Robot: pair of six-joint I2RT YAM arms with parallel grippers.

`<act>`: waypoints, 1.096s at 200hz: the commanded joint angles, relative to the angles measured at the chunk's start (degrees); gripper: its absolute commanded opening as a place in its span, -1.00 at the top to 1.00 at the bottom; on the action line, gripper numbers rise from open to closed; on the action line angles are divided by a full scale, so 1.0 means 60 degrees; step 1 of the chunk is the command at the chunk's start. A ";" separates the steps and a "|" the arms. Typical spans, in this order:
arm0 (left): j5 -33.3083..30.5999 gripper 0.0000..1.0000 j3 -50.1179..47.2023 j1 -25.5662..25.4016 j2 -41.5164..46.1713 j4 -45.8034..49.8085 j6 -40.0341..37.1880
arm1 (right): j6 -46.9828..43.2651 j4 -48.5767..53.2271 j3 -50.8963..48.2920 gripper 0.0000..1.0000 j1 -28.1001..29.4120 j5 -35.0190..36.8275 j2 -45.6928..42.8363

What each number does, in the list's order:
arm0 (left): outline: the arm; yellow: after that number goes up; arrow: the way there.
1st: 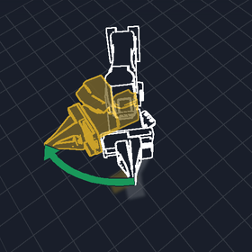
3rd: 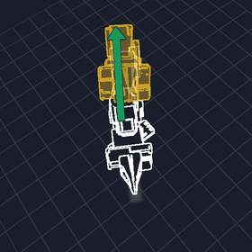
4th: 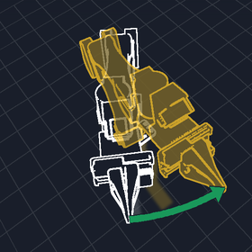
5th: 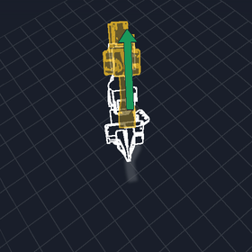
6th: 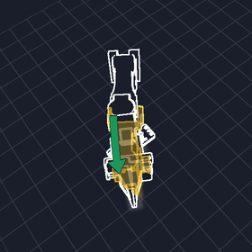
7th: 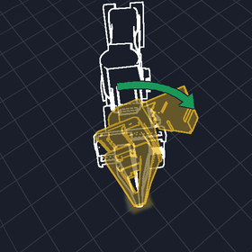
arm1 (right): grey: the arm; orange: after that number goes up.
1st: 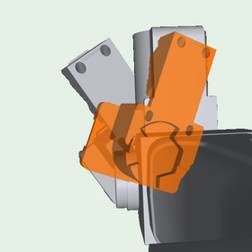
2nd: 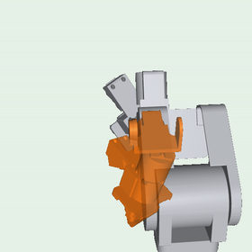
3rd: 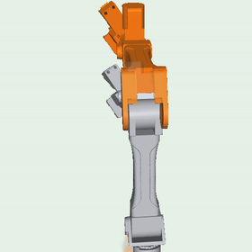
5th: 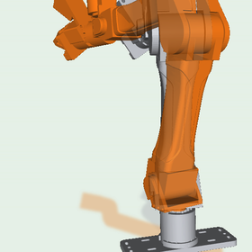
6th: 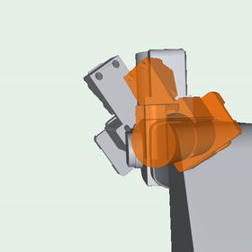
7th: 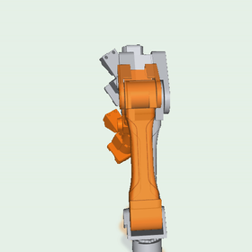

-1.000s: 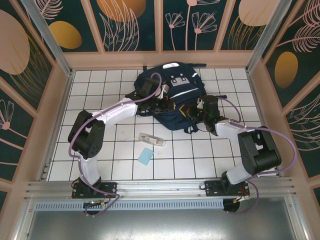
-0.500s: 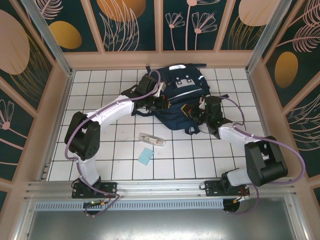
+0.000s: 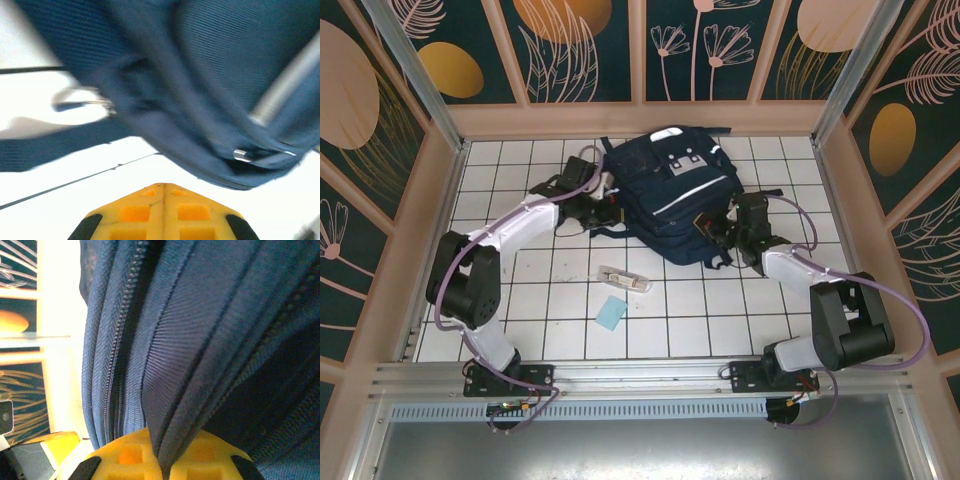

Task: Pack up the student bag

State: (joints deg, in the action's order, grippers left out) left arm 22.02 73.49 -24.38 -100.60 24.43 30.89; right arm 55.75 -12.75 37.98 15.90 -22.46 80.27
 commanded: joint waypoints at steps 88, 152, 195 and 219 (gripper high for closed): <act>0.0367 0.53 0.0473 -0.0505 0.0344 -0.2003 0.0374 | -0.1566 0.1211 0.1021 0.53 0.0013 0.0205 0.0036; -0.0510 0.38 0.1125 -0.1243 0.0083 -0.1641 -0.0281 | -0.2321 0.3034 0.1344 0.14 -0.0267 0.0559 -0.1028; -0.0655 0.33 0.0158 -0.1623 0.0297 -0.2056 -0.0332 | -0.2399 0.3576 0.1869 0.02 -0.0305 0.0313 -0.0985; -0.0667 0.33 -0.0157 -0.1630 0.0276 -0.2172 -0.0290 | -0.2295 0.3216 0.1990 -0.01 -0.0305 0.0184 -0.0840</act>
State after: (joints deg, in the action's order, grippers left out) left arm 18.90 74.67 -34.17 -99.31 12.62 30.15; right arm 42.61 6.72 47.75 14.33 -20.67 75.35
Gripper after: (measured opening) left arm 0.337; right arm 0.500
